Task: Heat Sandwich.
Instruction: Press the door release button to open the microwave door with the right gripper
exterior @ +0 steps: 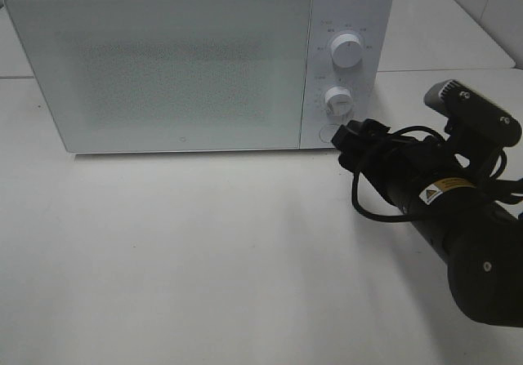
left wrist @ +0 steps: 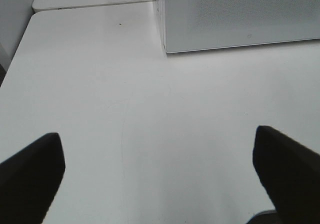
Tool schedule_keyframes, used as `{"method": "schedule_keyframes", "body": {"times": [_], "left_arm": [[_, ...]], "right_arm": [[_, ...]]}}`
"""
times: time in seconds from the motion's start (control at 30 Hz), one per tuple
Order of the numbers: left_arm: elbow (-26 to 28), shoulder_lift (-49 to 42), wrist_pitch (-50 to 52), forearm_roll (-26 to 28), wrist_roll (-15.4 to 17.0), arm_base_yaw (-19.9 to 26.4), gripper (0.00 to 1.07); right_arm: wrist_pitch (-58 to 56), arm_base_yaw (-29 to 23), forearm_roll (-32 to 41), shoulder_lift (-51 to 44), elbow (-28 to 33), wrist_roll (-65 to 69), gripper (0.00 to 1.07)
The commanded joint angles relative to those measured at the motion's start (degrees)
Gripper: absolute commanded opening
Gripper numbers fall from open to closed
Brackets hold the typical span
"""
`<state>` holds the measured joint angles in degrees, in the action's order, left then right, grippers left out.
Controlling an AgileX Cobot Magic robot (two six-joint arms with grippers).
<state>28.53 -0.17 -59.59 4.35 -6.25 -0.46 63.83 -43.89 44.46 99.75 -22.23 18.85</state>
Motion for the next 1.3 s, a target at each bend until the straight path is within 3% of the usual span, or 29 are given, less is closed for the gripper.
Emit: {"method": "schedule_keyframes", "body": {"times": [0.03, 0.4, 0.63, 0.8, 0.87, 0.9, 1.0, 1.13, 1.3], "left_arm": [[-0.2, -1.5, 0.1, 0.5, 0.4, -0.2, 0.98], [-0.2, -1.5, 0.1, 0.5, 0.4, -0.2, 0.98], [-0.2, -1.5, 0.1, 0.5, 0.4, -0.2, 0.98], [-0.2, -1.5, 0.1, 0.5, 0.4, -0.2, 0.98], [-0.2, -1.5, 0.1, 0.5, 0.4, -0.2, 0.98], [-0.2, -1.5, 0.1, 0.5, 0.4, -0.2, 0.98], [-0.2, -1.5, 0.1, 0.5, 0.4, -0.2, 0.98], [-0.2, -1.5, 0.1, 0.5, 0.4, -0.2, 0.98], [-0.2, -1.5, 0.1, 0.5, 0.4, -0.2, 0.98]], "right_arm": [[-0.1, -0.2, -0.3, -0.2, -0.5, 11.5, 0.75], [-0.1, -0.2, -0.5, -0.2, -0.5, 42.3, 0.75], [-0.1, -0.2, -0.4, -0.2, -0.5, 52.6, 0.70], [-0.1, -0.2, -0.2, -0.2, -0.5, 56.7, 0.55], [-0.1, -0.1, -0.2, -0.2, -0.5, 56.7, 0.41], [-0.1, -0.1, -0.2, -0.2, -0.5, 56.7, 0.41], [-0.1, -0.1, -0.2, -0.2, -0.5, 56.7, 0.18], [-0.1, -0.1, -0.2, -0.2, -0.5, 56.3, 0.00], [-0.4, -0.1, -0.2, -0.2, -0.5, 56.3, 0.00]]}}
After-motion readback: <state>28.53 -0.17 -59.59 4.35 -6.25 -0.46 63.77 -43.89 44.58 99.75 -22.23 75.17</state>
